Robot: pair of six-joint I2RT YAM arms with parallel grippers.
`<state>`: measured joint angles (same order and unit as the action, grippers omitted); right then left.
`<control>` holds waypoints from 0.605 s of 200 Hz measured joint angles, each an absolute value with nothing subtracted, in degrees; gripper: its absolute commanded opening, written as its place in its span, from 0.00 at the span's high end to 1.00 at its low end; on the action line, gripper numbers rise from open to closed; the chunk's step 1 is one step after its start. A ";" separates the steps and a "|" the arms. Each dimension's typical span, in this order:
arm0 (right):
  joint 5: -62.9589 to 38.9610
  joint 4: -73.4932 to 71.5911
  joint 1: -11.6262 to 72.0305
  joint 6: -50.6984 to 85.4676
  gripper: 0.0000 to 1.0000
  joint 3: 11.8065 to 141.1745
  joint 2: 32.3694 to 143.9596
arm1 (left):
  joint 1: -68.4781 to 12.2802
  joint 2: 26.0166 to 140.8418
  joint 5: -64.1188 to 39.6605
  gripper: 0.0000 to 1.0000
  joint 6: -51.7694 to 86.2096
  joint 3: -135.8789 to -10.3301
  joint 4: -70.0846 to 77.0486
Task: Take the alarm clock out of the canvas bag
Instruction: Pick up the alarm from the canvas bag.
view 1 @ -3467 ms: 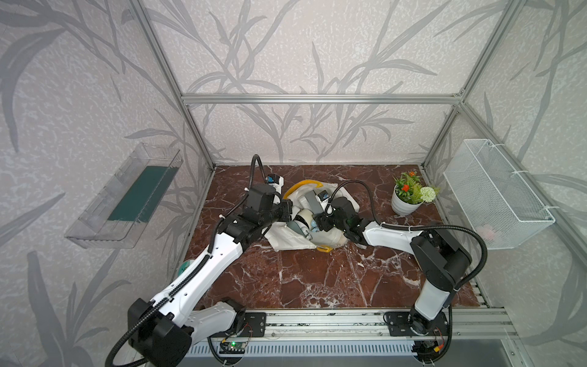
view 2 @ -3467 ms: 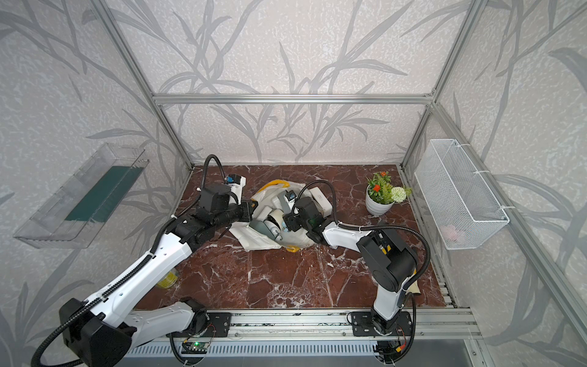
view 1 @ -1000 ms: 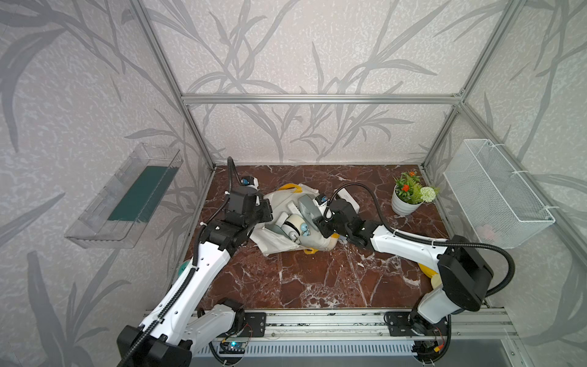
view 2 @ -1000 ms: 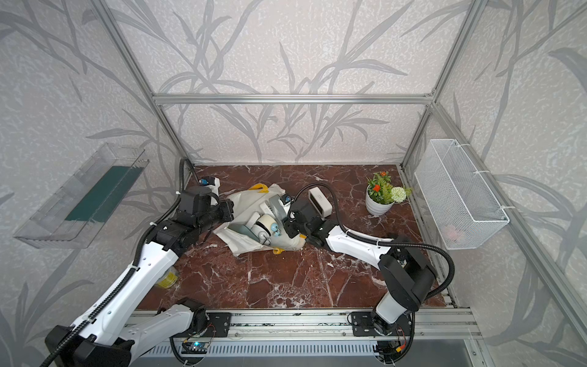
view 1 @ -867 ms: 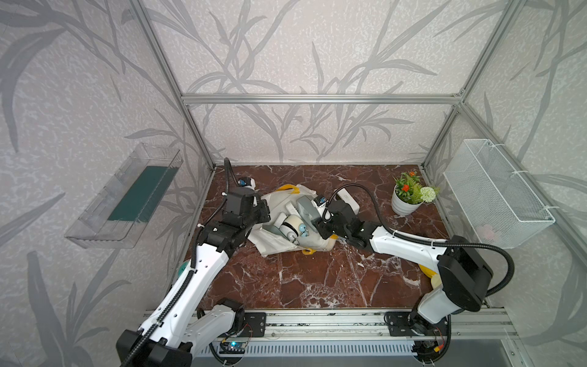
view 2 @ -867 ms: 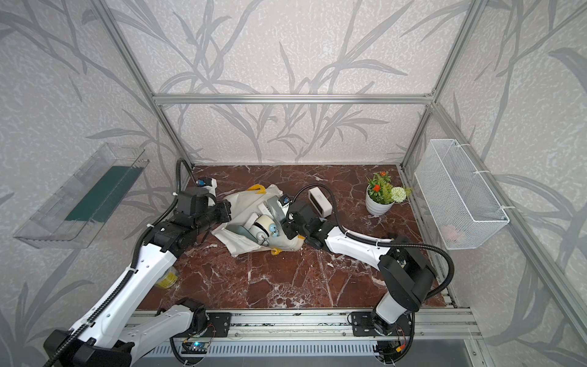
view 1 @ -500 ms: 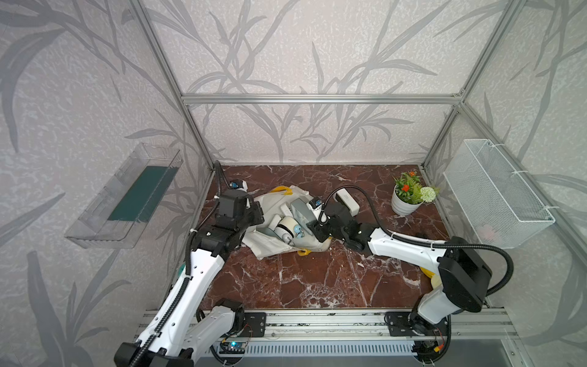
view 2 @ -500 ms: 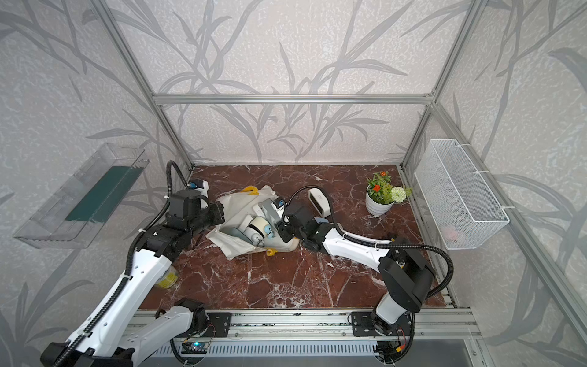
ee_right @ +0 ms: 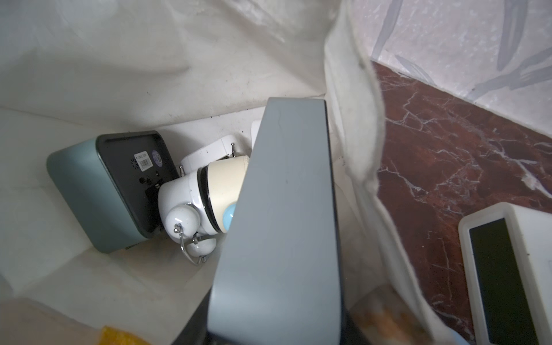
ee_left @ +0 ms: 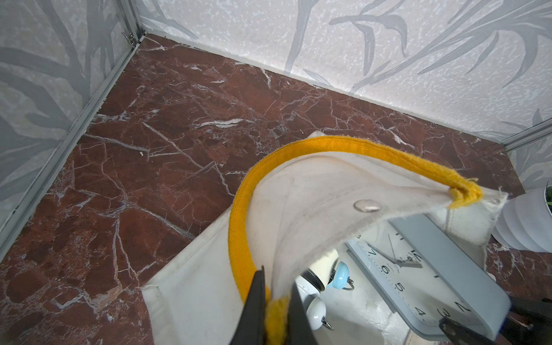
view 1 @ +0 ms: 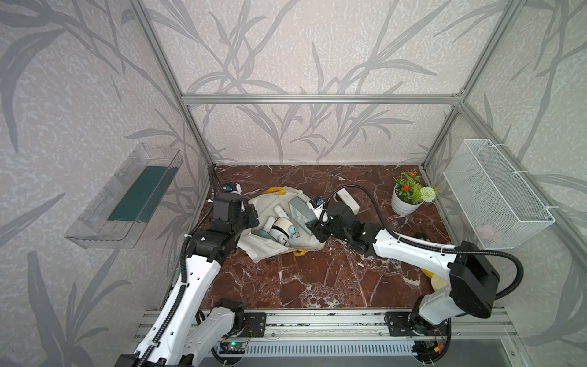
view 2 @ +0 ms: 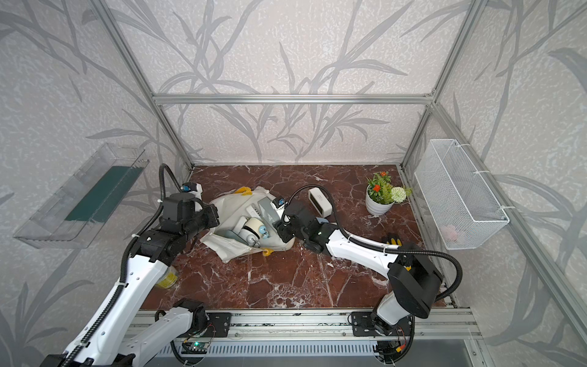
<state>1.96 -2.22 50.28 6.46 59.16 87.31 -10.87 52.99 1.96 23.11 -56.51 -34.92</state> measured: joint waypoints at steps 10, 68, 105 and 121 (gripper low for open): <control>1.72 -2.20 50.26 6.46 0.78 59.16 86.41 | -10.70 52.99 1.91 1.00 23.11 -56.51 -34.94; 0.14 -1.28 50.35 6.42 0.78 58.59 80.97 | -9.87 53.04 1.89 1.00 23.14 -56.51 -35.31; -0.14 -1.08 50.24 5.82 0.78 58.28 75.99 | -9.26 53.10 2.17 1.00 23.20 -56.51 -35.46; -0.30 -1.08 50.04 5.52 0.78 58.28 74.00 | -9.15 53.10 2.35 1.00 23.22 -56.51 -35.55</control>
